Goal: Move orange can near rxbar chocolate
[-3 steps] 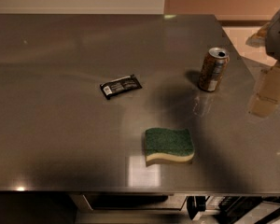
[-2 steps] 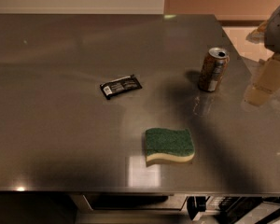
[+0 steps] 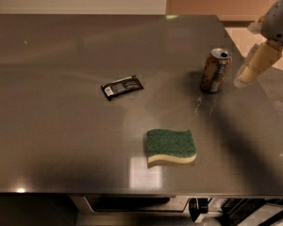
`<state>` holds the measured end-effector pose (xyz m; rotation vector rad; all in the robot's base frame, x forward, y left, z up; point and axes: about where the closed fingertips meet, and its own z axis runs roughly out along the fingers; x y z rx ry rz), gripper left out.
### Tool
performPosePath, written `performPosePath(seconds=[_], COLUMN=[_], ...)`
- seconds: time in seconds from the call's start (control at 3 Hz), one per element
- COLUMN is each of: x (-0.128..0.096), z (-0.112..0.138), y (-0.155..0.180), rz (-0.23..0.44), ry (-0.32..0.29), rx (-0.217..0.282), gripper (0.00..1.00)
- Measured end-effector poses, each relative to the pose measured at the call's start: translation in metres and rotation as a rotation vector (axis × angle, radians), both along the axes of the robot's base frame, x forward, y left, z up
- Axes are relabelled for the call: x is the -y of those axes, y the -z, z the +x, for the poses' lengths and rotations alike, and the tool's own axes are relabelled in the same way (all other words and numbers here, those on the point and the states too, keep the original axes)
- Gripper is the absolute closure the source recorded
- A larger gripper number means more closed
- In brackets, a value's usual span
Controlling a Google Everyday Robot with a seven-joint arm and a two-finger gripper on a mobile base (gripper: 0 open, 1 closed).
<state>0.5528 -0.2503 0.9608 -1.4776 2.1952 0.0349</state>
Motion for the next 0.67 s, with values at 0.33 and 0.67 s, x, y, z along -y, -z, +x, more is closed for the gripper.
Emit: performPosePath(seconds=[0.33,0.67], x=[0.007,0.007], z=[0.031,0.056], y=[0.012,0.028], rz=[0.074,0.122], ry=[0.037,0.065], rx=[-0.008,-0.039], gripper=[0.0,0.0])
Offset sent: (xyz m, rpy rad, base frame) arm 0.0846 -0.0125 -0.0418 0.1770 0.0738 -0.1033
